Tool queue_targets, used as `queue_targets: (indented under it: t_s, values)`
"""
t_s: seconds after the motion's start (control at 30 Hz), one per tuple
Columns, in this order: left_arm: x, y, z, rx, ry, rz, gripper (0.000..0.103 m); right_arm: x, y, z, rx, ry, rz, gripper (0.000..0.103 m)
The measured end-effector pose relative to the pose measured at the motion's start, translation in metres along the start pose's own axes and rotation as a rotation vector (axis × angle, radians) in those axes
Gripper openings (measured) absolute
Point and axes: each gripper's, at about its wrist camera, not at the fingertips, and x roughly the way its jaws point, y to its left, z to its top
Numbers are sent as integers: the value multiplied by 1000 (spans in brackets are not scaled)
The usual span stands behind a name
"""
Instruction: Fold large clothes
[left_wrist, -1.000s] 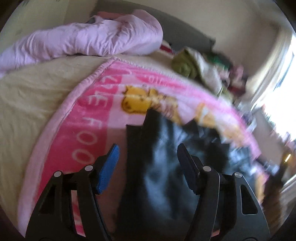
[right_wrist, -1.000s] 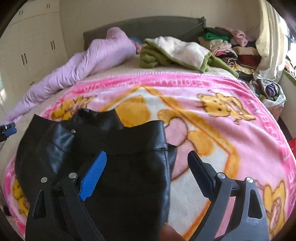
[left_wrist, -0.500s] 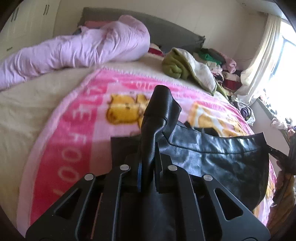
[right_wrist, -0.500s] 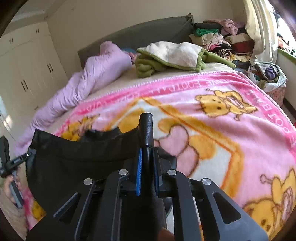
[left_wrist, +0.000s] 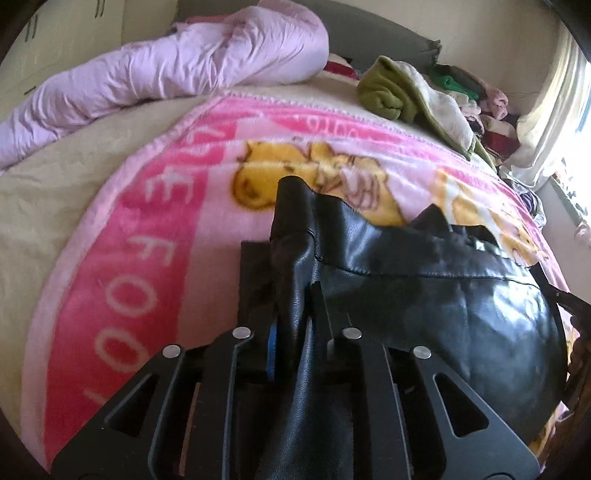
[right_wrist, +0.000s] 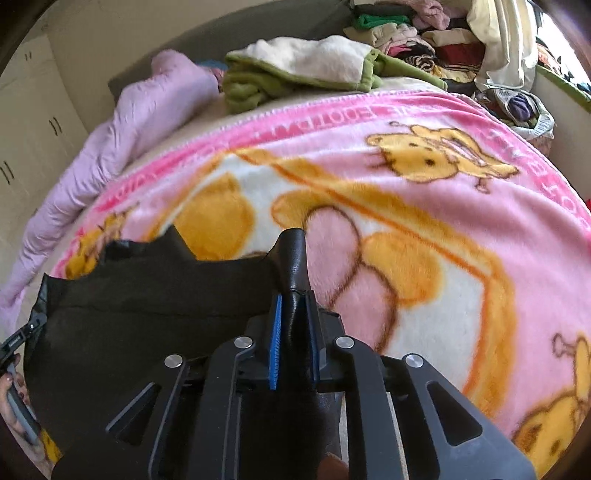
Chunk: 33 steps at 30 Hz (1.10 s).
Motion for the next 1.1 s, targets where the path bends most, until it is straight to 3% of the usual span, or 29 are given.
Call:
queue_targets:
  t_s: [0.27, 0.3, 0.4, 0.47, 0.53, 0.67, 0.73, 0.77, 0.83, 0.97, 1.1]
  values:
    - [-2, 7, -1, -42, 8, -26, 21, 11, 1, -6, -13, 36, -47, 16]
    - [-6, 7, -1, -46, 5, -28, 26, 8, -1, -6, -4, 36, -42, 17]
    - [-21, 5, -1, -47, 3, -9, 64, -9, -4, -8, 41, 11, -9, 28]
    - [-34, 2, -3, -34, -15, -8, 67, -23, -2, -13, 43, 3, -12, 51]
    - [-44, -1, -4, -21, -28, 8, 81, -34, 1, -19, 39, -16, -12, 54]
    - [-60, -8, -10, 6, -33, 33, 82, -63, 10, -37, 8, -67, -25, 59]
    - [-66, -11, -14, 20, -34, 49, 93, -74, 13, -44, 1, -87, -22, 63]
    - [-68, -13, -17, 26, -33, 58, 93, -81, 15, -49, -6, -100, -22, 64]
    - [-69, -14, -24, 29, -8, 60, 93, -95, 19, -59, -24, -121, -24, 63]
    - [-65, -12, -46, 10, 44, 65, 93, -112, 29, -80, -62, -121, 7, 31]
    - [-59, -6, -67, -39, 86, 30, 93, -119, 43, -103, -126, -84, 31, 29]
